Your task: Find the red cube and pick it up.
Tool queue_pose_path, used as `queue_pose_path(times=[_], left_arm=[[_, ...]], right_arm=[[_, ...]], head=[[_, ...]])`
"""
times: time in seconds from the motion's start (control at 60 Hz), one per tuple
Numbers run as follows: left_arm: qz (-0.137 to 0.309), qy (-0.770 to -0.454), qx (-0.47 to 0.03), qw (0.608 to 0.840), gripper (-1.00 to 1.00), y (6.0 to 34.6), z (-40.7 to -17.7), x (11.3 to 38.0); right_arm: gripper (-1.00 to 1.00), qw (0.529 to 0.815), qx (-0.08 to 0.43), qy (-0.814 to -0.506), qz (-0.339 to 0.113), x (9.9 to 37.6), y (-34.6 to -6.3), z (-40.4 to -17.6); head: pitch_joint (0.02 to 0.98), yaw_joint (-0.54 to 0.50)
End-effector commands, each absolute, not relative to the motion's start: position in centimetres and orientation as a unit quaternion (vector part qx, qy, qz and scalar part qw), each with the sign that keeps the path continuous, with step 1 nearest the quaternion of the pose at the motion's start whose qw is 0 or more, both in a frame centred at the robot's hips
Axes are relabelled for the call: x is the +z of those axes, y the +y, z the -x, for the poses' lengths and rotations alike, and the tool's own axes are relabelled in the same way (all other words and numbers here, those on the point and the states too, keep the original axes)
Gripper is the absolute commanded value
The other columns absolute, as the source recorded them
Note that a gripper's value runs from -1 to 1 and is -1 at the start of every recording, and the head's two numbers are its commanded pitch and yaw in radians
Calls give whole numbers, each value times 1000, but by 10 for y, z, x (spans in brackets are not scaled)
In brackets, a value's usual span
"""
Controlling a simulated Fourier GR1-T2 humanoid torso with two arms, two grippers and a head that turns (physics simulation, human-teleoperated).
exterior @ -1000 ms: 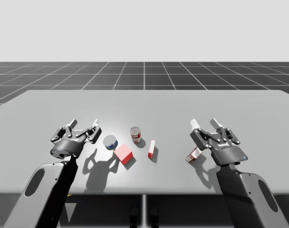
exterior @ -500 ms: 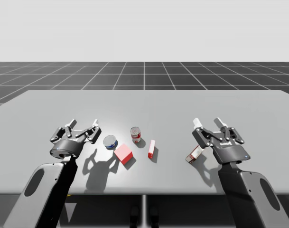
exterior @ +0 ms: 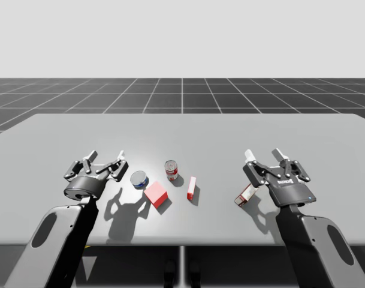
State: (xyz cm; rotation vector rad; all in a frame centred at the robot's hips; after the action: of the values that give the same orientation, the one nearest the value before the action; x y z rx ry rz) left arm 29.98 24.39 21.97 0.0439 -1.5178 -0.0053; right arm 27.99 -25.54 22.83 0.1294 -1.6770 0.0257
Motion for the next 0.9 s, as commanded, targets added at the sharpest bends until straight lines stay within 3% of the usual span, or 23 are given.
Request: queue_pose_path(times=[0.017, 0.3, 0.433, 0.65, 0.817, 0.9], left_arm=[[-19, -688, -5, 726, -1000, 242, -300, 219], [-14, -689, -6, 725, -1000, 240, -299, 219], [9, -689, -6, 725, -1000, 235, -295, 224], [72, -689, -37, 720, -1000, 220, -268, 248], [112, -667, -84, 731, -1000, 214, -240, 252], [112, -667, -102, 730, -1000, 215, -228, 249]], right_arm=[[-1000, 667, 16, -743, -53, 227, -255, -280], [-1000, 669, 17, -741, -49, 226, -254, -280], [-1000, 670, 13, -741, -49, 225, -256, -280], [-1000, 670, 11, -741, -45, 225, -259, -281], [-1000, 670, 9, -741, -42, 224, -260, -281], [-1000, 670, 9, -741, -41, 224, -261, -282]], head=[[830, 133], [905, 200], [911, 201], [900, 198], [894, 196], [892, 197]])
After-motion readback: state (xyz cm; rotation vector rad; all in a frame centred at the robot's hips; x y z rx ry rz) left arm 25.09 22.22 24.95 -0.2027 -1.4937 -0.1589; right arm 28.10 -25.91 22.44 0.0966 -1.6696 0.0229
